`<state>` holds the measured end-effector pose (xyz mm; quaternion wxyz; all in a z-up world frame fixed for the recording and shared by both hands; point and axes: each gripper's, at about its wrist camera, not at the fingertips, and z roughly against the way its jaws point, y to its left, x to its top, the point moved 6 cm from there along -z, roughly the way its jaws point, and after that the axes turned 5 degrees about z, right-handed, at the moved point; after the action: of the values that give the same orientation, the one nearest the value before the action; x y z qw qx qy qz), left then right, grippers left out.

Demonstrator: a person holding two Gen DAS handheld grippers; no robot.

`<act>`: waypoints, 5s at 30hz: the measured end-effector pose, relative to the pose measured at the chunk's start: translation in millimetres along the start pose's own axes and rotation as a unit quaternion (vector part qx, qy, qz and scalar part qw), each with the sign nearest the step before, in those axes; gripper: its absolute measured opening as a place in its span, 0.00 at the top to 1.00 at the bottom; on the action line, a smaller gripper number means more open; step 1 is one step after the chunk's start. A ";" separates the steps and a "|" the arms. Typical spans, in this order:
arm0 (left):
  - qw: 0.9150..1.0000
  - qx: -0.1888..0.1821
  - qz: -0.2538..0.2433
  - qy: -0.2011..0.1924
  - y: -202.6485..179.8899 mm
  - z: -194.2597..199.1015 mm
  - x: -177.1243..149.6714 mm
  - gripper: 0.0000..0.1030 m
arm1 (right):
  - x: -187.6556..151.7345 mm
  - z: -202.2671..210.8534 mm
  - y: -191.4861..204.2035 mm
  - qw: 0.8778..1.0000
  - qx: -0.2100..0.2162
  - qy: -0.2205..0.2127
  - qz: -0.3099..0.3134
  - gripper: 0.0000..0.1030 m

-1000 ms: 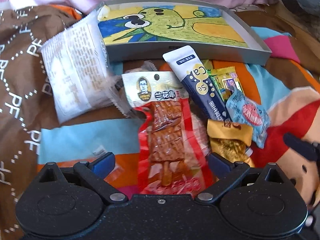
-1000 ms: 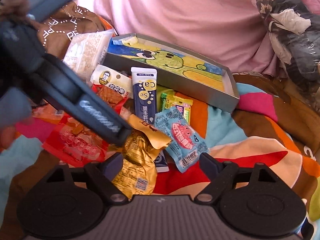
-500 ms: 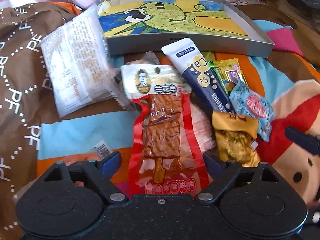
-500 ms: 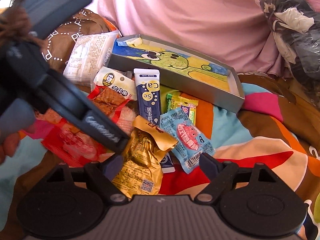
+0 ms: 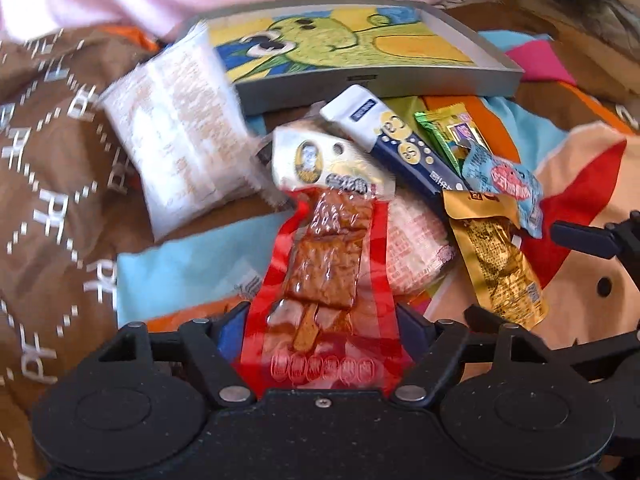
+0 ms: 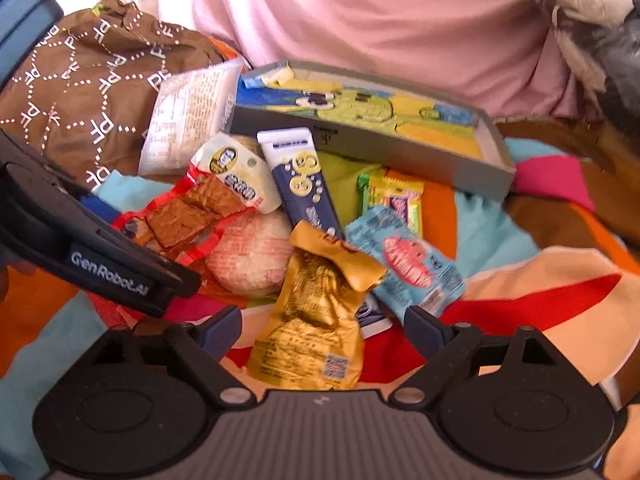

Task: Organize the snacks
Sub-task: 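Grasp the red spicy-strip package with the left gripper while the right approaches the gold foil package, then grasp the gold foil package with the right gripper while the left lifts the red package, then carry the red package into the gray tray with the left gripper while the right drops the gold package there, then withdraw both open grippers from the tray back to the snack pile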

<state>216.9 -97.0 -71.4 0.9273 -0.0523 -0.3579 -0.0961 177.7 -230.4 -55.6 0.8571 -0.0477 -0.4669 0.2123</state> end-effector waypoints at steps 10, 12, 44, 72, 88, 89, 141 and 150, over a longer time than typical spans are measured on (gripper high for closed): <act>0.999 0.031 -0.039 -0.001 -11.0 -4.5 3.5 0.28 | -6.0 -14.2 0.1 1.000 -0.005 0.030 -0.007 0.22; 0.999 0.027 -0.037 -0.001 -10.1 -3.9 2.2 0.29 | -6.2 -13.5 2.6 1.000 -0.001 0.030 -0.002 0.27; 0.994 -0.061 0.087 -0.001 16.4 43.6 -29.6 0.52 | -5.8 11.3 5.5 0.998 0.046 0.014 -0.048 0.66; 0.989 -0.060 0.110 -0.075 18.9 74.5 2.0 0.52 | 18.4 52.4 20.0 0.986 -0.059 -0.117 0.101 0.83; 0.986 -0.021 0.139 -0.090 9.1 37.6 155.7 0.52 | 94.0 4.1 -87.8 0.961 -0.146 -0.232 -0.024 0.82; 0.987 -0.018 0.135 -0.089 7.0 33.2 166.0 0.52 | 96.9 -2.4 -91.9 0.961 -0.148 -0.234 -0.027 0.82; 0.963 0.023 0.204 -0.175 54.0 66.8 120.5 0.01 | 92.4 29.6 -94.7 0.964 -0.099 -0.224 -0.102 0.00; 0.966 0.035 0.188 -0.175 70.3 89.8 87.4 0.01 | 78.2 58.7 -66.7 0.967 -0.087 -0.225 -0.087 0.00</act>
<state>236.8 -25.8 51.8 0.8530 -0.1027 -0.5012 0.1034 187.9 -265.6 57.0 0.7377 -0.0324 -0.6667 0.1011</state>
